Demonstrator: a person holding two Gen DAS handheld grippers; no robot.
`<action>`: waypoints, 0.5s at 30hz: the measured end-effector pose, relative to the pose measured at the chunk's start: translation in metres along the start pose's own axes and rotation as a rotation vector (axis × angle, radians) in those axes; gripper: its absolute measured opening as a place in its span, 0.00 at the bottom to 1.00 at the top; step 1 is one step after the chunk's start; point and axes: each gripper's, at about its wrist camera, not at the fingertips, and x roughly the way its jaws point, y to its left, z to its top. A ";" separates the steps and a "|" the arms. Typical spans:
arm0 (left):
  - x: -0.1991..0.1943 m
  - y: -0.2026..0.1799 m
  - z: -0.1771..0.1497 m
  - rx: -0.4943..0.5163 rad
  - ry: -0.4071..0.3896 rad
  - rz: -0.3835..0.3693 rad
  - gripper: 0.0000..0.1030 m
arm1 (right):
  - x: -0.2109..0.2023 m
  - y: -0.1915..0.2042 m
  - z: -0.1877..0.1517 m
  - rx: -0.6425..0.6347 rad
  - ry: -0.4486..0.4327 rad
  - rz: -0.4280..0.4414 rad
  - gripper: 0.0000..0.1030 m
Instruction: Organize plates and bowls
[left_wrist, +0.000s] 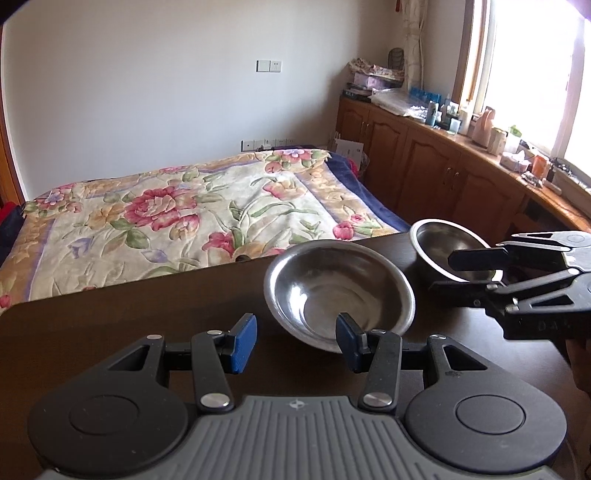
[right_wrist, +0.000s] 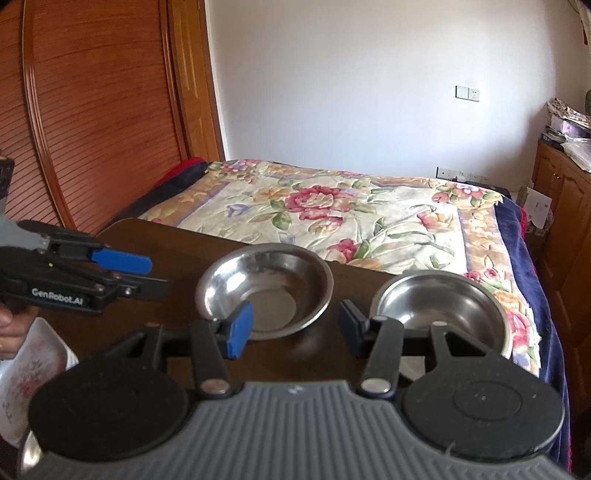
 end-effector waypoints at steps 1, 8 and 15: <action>0.003 0.002 0.001 0.001 0.004 0.002 0.73 | 0.003 0.000 0.001 -0.002 0.002 0.002 0.51; 0.027 0.006 0.010 0.002 0.029 -0.001 0.72 | 0.017 0.006 0.002 -0.042 0.022 0.002 0.51; 0.040 0.008 0.013 0.008 0.044 -0.006 0.70 | 0.029 0.006 0.002 -0.048 0.052 0.000 0.51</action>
